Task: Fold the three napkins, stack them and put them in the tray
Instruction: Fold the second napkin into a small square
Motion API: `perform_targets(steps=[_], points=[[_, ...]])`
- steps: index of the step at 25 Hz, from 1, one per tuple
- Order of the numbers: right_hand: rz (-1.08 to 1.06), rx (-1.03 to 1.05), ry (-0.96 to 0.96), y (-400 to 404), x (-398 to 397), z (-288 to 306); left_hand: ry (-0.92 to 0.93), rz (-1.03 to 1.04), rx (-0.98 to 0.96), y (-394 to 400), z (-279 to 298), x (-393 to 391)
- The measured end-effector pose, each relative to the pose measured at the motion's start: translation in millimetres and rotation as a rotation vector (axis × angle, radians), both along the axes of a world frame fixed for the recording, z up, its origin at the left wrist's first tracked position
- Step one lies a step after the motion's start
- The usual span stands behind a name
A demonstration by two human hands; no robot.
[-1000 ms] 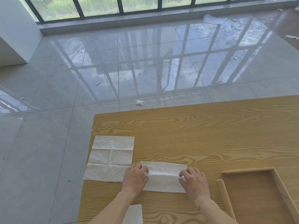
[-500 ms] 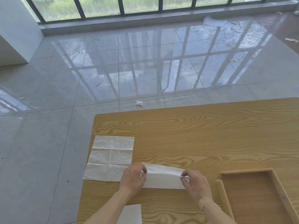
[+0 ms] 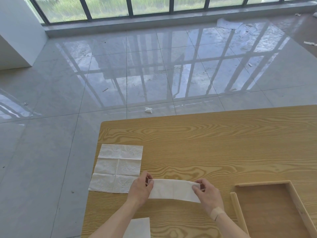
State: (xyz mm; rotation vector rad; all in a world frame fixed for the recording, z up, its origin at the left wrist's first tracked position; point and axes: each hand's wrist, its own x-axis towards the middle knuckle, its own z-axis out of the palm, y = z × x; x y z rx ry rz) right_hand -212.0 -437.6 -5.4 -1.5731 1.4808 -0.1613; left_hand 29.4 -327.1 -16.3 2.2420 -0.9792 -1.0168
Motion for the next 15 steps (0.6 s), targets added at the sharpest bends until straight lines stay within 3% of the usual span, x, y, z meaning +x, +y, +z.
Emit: perform_targets(steps=[7, 11, 15], points=[[0.044, -0.078, 0.06, 8.5, 6.0, -16.7, -0.02, 0.088, 0.034, 1.4, -4.0, -4.9], [0.229, -0.341, 0.3, 17.1, -10.2, -24.5, -0.031, 0.128, 0.065, 6.5, -1.8, -9.1], [0.315, -0.219, 0.522, 38.3, -36.2, -42.6, -0.007, 0.174, 0.082, 8.0, -1.8, -11.2]])
